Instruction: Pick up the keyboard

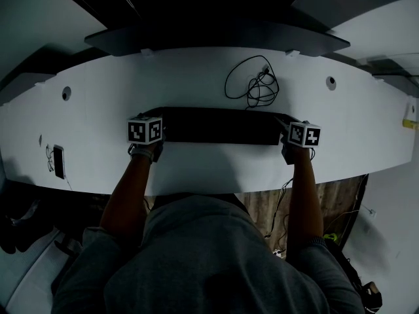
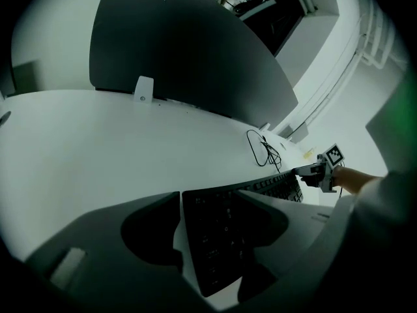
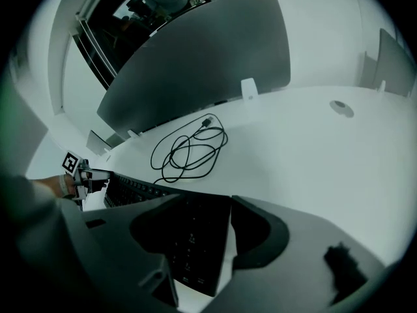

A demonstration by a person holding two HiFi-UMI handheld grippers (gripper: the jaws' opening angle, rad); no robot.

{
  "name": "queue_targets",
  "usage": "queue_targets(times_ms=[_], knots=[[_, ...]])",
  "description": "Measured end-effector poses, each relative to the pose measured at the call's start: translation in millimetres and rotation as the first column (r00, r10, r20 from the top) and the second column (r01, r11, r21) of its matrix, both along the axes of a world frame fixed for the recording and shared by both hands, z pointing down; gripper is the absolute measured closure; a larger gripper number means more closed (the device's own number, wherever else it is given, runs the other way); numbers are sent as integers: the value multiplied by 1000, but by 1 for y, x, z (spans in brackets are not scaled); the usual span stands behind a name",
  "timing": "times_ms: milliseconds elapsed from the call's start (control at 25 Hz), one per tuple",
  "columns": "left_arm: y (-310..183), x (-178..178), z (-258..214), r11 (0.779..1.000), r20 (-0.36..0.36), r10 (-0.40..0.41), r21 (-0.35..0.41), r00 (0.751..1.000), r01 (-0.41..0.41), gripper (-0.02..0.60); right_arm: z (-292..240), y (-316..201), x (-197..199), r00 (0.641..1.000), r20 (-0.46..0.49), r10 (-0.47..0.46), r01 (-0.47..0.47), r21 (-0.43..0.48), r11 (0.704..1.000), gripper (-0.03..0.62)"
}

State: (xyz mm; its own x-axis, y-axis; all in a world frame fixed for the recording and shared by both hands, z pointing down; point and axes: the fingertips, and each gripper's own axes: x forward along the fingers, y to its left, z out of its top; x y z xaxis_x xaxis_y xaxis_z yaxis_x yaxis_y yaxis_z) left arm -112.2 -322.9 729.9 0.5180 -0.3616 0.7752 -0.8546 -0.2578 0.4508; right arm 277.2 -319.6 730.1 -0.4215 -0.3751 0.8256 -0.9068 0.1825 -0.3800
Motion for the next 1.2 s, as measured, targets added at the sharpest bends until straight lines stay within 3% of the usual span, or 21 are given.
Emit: queue_targets(times_ms=[320, 760, 1040, 1200], knots=[[-6, 9, 4, 997, -66, 4, -71, 998, -9, 313, 8, -5, -1, 1000, 7, -14, 14, -48, 999, 372], [-4, 9, 14, 987, -42, -9, -162, 999, 2, 324, 11, -1, -7, 999, 40, 8, 0, -179, 984, 372], [-6, 8, 14, 989, -45, -20, -147, 999, 13, 330, 19, -1, -4, 982, 174, 80, -40, -222, 974, 368], [-6, 8, 14, 989, -43, -36, -147, 998, 29, 331, 18, -1, -5, 985, 160, 70, -34, -218, 975, 367]])
